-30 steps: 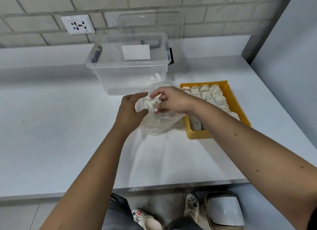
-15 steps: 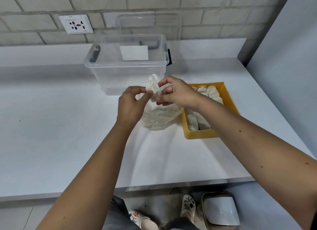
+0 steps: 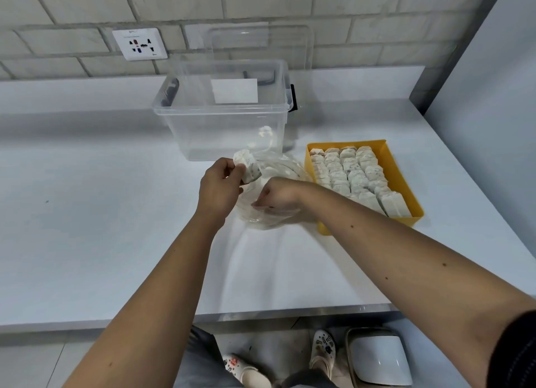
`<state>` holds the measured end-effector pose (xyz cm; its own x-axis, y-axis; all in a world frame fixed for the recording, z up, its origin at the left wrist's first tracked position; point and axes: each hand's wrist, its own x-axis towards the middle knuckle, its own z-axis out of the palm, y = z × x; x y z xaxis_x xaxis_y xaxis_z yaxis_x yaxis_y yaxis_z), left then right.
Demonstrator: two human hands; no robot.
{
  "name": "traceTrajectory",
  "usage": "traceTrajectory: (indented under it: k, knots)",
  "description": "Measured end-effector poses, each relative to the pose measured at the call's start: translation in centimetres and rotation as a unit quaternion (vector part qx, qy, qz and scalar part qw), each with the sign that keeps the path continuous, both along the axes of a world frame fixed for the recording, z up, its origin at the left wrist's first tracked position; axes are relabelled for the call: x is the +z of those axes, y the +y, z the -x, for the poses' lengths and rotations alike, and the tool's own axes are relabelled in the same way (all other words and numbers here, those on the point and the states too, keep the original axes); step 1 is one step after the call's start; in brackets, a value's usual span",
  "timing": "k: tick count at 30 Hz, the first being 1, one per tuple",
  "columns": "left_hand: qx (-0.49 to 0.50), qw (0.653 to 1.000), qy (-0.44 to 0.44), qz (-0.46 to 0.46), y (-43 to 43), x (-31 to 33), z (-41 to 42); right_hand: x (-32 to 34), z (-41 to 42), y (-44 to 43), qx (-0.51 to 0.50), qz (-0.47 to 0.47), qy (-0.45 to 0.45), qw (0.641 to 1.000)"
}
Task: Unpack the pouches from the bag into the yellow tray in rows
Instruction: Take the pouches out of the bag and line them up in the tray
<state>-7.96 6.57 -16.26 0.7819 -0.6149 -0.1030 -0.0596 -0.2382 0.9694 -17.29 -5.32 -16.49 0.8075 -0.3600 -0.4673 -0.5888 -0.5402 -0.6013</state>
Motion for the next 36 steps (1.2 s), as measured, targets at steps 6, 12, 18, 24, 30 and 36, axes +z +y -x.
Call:
traceTrajectory:
  k: [6,12,18,24,30,36]
  knots:
    - [-0.015,1.0,0.01,-0.002,0.3,-0.4,-0.2,-0.3,-0.4,0.0,-0.01,-0.045,0.072,0.996]
    - [-0.018,1.0,0.011,-0.019,0.5,-1.1,0.3,-2.0,-0.8,0.3,-0.051,-0.064,0.009,0.997]
    - [-0.029,0.999,0.031,-0.014,0.6,-0.7,0.2,-3.3,-1.2,1.1,-0.078,-0.026,-0.006,0.997]
    - [-0.067,0.996,0.029,-0.048,1.1,-0.4,0.4,-1.2,0.4,1.5,-0.055,0.128,-0.063,0.988]
    - [-0.076,0.994,0.032,-0.066,0.6,0.5,0.7,4.4,5.4,-1.4,-0.165,0.049,-0.216,0.961]
    - [-0.041,0.997,0.038,-0.06,0.2,1.4,1.2,5.1,7.7,-3.3,-0.269,-0.161,-0.281,0.907]
